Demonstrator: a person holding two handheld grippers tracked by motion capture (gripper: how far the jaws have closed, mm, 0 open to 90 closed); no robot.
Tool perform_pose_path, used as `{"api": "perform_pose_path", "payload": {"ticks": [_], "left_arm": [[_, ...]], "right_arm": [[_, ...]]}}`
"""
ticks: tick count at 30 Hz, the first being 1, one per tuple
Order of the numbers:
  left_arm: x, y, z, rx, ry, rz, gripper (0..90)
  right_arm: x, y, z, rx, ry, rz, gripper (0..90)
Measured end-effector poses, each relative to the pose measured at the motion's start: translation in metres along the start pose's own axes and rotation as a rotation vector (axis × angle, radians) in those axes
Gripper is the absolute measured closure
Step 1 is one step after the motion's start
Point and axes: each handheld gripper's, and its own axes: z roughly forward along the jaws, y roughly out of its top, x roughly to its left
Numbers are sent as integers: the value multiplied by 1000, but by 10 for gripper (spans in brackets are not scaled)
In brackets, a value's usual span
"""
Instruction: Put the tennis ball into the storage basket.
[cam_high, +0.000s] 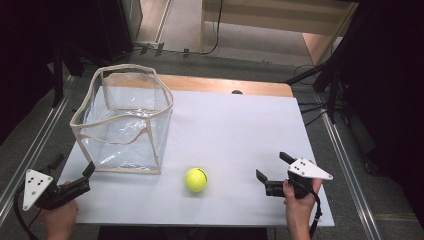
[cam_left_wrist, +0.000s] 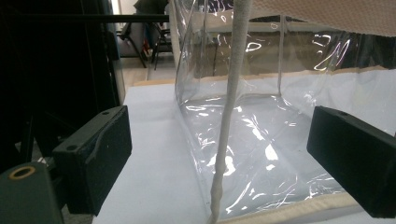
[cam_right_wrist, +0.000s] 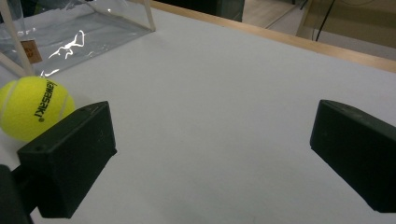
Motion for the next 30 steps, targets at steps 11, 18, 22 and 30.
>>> {"api": "perform_pose_path", "payload": {"ticks": [11,18,22,30], "left_arm": [[-1,0,0,0,-2,6,69],[-1,0,0,-1,-2,6,69],[-1,0,0,0,-1,6,69],[-1,0,0,-1,-3,6,69]], "right_arm": [[14,14,20,30,46,-34,0],[26,23,31,63,80,-82,0],[34,29,38,81,104,-99,0],[49,37,53,115,145,-143,0]]}}
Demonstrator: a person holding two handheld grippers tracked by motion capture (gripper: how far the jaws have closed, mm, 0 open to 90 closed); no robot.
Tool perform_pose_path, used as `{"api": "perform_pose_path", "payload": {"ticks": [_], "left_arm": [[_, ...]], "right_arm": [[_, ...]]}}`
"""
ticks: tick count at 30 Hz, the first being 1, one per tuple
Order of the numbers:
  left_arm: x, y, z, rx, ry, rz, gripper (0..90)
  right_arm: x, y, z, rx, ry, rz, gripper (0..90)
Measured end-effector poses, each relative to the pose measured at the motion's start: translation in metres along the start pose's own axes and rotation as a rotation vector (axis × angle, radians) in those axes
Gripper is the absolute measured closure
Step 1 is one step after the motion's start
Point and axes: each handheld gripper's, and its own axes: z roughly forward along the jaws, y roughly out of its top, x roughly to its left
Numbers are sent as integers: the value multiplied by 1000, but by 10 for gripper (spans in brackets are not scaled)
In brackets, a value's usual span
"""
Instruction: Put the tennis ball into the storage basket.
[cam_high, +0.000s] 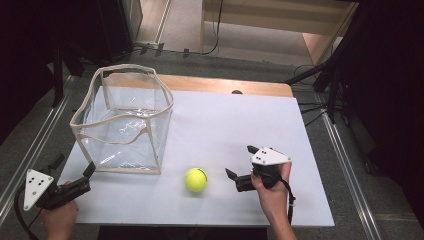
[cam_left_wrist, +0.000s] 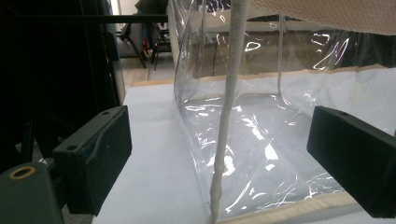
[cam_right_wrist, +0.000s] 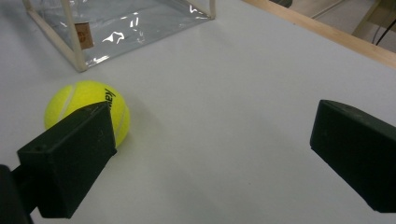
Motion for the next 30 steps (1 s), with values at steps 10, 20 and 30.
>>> {"api": "perform_pose_path", "payload": {"ticks": [10,20,30], "left_arm": [[0,0,0,1,2,1,69],[0,0,0,-1,0,0,69],[0,0,0,2,2,0,69]], "right_arm": [[14,11,18,41,64,-46,0],[27,18,35,88,123,-71,0],[40,21,52,158,187,-104,0]]}}
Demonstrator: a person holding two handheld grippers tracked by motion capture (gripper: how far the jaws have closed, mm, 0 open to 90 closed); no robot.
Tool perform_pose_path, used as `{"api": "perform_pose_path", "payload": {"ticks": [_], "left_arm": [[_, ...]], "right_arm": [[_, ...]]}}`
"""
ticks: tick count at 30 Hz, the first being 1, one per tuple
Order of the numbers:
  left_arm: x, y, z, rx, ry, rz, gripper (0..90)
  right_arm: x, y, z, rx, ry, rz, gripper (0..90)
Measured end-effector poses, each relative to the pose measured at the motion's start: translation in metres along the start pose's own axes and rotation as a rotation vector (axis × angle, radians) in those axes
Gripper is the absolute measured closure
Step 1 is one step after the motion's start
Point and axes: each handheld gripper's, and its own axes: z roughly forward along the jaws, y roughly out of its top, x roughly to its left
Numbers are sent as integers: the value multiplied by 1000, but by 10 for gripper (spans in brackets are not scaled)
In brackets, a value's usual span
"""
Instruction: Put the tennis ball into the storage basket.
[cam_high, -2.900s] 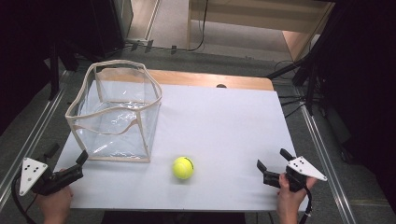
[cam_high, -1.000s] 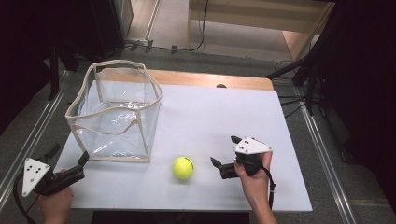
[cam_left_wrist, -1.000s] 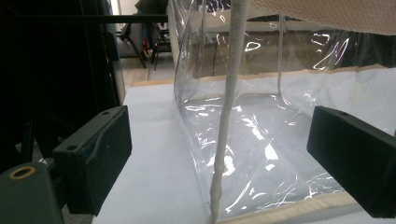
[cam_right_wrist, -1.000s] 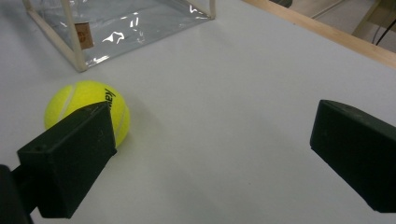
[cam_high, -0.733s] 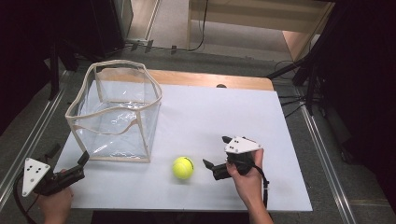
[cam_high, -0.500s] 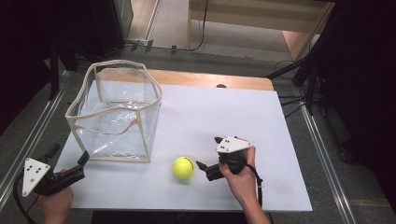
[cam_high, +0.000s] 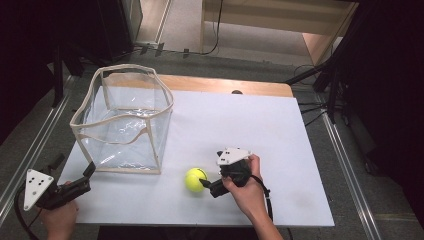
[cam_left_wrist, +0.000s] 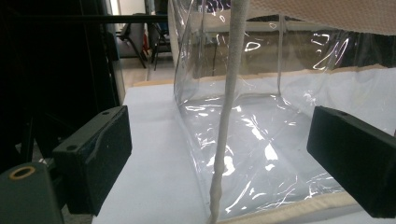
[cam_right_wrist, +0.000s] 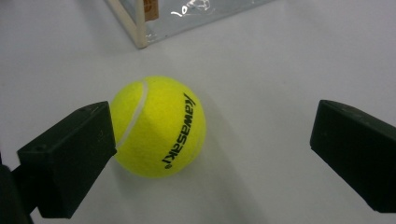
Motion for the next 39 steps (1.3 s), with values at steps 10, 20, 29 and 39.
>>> {"api": "perform_pose_path", "payload": {"ticks": [10,20,29,39], "left_arm": [[0,0,0,0,-1,0,69],[1,0,0,-4,-3,-3,69],[1,0,0,-2,-3,-1,69],[1,0,0,-4,-4,-3,69]], "right_arm": [[11,8,17,77,58,-28,0],[17,13,31,163,103,-46,0],[21,17,46,239,117,-51,2],[27,18,54,288,92,-61,203]]}}
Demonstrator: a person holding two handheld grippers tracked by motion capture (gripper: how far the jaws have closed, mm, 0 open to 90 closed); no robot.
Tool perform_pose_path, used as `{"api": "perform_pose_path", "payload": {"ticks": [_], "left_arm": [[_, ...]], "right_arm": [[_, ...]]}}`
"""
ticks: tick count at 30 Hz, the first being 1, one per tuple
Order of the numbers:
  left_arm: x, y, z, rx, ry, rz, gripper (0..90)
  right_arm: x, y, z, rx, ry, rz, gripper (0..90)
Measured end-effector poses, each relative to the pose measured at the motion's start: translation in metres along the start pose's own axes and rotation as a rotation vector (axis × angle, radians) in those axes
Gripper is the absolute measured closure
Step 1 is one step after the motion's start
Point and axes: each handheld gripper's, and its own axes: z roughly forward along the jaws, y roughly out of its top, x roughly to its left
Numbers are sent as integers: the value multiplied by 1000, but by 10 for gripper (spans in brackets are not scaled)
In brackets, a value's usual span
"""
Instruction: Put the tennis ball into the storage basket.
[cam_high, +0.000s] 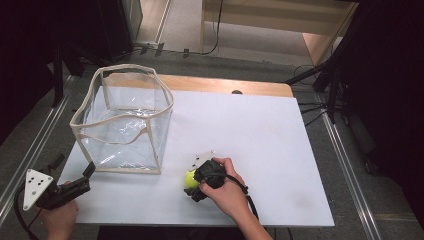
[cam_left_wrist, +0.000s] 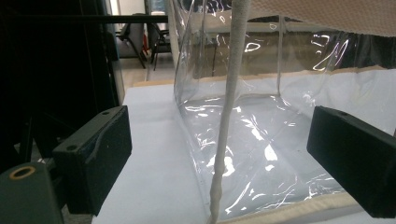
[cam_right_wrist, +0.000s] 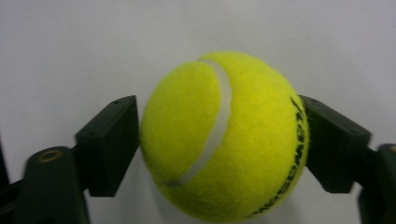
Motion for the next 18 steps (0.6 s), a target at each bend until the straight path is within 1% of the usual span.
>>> {"api": "perform_pose_path", "payload": {"ticks": [1,3,4,6,10,13,18], "left_arm": [[0,0,0,0,0,1,69],[0,0,0,0,0,1,69],[0,0,0,1,0,1,69],[0,0,0,1,0,1,69],[0,0,0,1,0,1,69],[0,0,0,0,1,0,69],[0,0,0,2,1,2,69]], "right_arm": [[0,0,1,3,-19,-1,226],[-1,0,1,7,-27,-6,228],[-3,0,1,1,-16,5,233],[-3,0,1,-1,-7,9,236],[-3,0,0,4,-12,4,236],[-2,3,-1,-1,10,13,236],[-3,7,-1,-8,23,2,236]]}}
